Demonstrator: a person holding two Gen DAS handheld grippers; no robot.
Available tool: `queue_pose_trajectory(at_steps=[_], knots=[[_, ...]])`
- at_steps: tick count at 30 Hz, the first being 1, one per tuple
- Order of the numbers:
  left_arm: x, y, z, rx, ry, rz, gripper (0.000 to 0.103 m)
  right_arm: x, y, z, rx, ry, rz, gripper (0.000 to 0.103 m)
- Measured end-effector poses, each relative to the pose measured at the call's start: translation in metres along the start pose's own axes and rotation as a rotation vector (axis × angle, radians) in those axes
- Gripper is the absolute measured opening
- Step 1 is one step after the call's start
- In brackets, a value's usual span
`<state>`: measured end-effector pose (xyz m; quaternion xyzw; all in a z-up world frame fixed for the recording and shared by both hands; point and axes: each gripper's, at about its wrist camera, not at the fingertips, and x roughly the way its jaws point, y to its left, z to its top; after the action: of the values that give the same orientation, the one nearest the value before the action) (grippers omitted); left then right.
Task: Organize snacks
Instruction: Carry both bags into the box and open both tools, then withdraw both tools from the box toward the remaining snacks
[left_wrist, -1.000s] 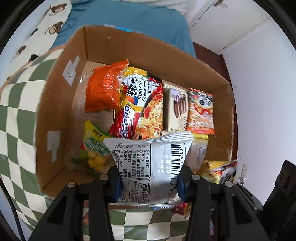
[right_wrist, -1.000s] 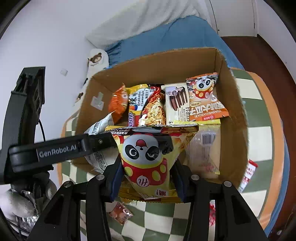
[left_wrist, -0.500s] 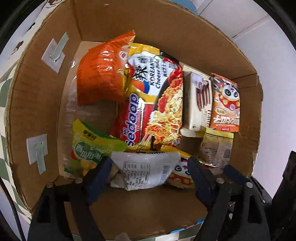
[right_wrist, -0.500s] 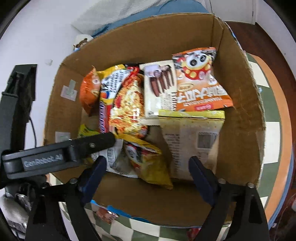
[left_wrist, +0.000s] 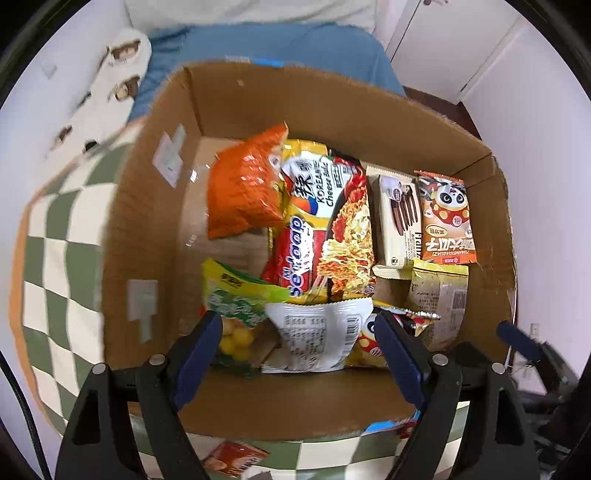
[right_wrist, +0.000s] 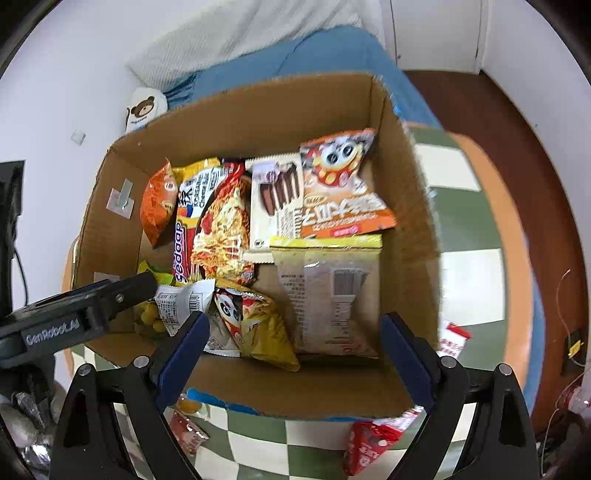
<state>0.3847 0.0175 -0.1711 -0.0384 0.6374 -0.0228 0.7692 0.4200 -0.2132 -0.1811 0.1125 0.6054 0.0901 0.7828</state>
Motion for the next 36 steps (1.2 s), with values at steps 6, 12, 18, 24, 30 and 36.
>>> queue_pose_trajectory(at_steps=[6,12,18,24,30,36], knots=[[-0.036,0.003,-0.017,0.032,-0.106,0.041,0.084,-0.033,0.005,-0.011,-0.003,-0.084,-0.053,0.096],[-0.067,0.006,-0.038,0.06,-0.204,0.05,0.084,-0.074,0.015,-0.034,-0.012,-0.178,-0.08,0.096],[-0.097,0.006,-0.066,0.077,-0.292,0.049,0.084,-0.109,0.026,-0.061,-0.03,-0.251,-0.117,0.098],[-0.122,0.004,-0.09,0.092,-0.345,0.045,0.084,-0.143,0.037,-0.087,-0.042,-0.326,-0.141,0.099],[-0.141,0.003,-0.11,0.098,-0.407,0.068,0.101,-0.168,0.044,-0.103,-0.038,-0.381,-0.167,0.101],[-0.148,0.004,-0.119,0.096,-0.443,0.08,0.102,-0.186,0.047,-0.114,-0.032,-0.436,-0.173,0.102]])
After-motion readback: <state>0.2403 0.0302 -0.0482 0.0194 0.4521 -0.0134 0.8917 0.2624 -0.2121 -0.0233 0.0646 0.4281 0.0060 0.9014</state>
